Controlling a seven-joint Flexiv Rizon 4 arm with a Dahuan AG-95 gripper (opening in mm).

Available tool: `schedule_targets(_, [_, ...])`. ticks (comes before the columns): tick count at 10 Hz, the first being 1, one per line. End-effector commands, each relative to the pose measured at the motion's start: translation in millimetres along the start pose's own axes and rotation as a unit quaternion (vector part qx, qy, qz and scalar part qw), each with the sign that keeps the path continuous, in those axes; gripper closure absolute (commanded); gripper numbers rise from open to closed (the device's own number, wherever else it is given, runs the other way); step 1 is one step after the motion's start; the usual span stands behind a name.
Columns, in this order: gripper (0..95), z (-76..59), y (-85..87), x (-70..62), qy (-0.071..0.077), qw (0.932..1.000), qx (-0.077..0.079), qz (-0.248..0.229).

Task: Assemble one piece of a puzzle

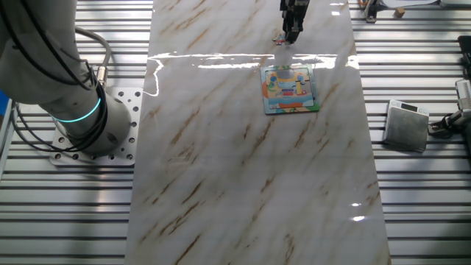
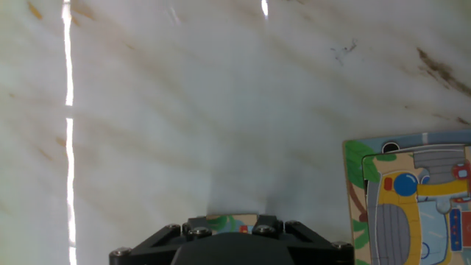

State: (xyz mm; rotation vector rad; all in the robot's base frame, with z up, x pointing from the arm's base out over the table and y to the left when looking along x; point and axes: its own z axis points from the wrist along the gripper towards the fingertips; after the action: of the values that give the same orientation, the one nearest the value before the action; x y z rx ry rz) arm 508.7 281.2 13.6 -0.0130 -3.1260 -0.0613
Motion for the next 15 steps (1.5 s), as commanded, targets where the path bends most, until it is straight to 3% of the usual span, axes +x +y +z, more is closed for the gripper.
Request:
schedule_targets(1, [57.0,0.8,0.0,-0.6,0.0,1.0,-0.001,0.004])
schedule_targets(15, [57.0,5.5,-0.1,2.1,0.0,0.9999,-0.012,0.004])
